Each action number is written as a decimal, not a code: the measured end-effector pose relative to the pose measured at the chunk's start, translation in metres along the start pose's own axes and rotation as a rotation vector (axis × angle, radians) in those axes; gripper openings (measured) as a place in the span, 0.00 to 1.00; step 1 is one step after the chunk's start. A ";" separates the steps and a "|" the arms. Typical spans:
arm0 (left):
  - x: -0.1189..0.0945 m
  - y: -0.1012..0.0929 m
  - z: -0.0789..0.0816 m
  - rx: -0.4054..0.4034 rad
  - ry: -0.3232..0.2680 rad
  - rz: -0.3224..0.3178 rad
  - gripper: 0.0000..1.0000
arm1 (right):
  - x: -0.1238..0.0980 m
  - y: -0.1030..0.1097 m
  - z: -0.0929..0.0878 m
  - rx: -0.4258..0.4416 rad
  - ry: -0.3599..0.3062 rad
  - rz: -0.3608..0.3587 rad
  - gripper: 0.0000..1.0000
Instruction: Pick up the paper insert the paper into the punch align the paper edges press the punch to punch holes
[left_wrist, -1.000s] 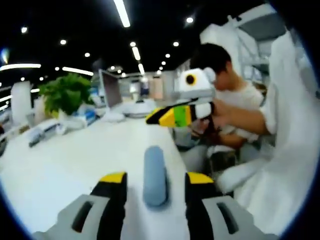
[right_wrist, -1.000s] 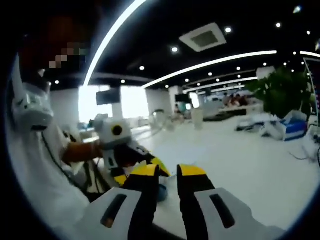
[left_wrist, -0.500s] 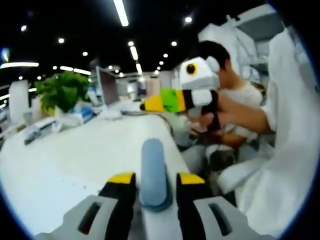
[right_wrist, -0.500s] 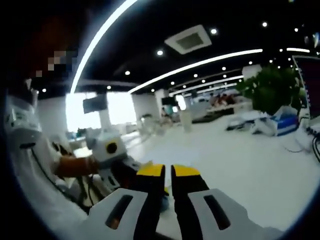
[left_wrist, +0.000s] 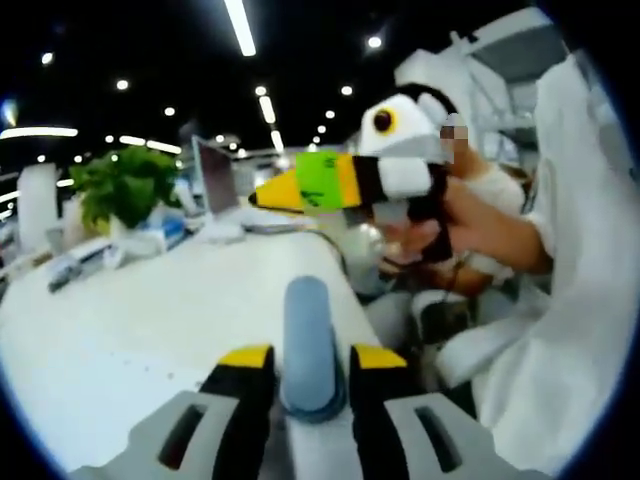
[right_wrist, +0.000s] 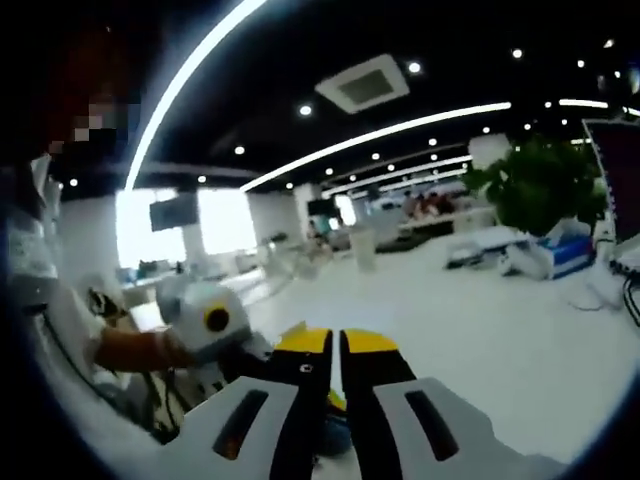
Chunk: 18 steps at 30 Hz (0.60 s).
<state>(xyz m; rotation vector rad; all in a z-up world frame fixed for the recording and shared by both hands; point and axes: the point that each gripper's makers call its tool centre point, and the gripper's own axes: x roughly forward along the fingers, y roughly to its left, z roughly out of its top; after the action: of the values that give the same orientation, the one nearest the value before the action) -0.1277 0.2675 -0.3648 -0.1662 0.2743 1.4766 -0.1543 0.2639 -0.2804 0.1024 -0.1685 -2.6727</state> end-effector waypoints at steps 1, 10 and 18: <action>0.000 0.000 0.000 0.001 -0.001 -0.001 0.31 | 0.003 0.001 -0.003 -0.007 0.008 -0.020 0.05; -0.001 -0.001 0.001 0.005 -0.010 -0.007 0.29 | 0.017 0.006 -0.028 -0.072 0.070 -0.077 0.05; 0.000 -0.001 0.001 0.005 -0.009 -0.008 0.29 | 0.017 0.004 -0.028 -0.073 0.073 -0.095 0.04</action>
<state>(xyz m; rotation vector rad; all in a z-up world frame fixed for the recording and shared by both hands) -0.1264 0.2673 -0.3640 -0.1567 0.2697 1.4684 -0.1648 0.2501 -0.3081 0.1883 -0.0434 -2.7613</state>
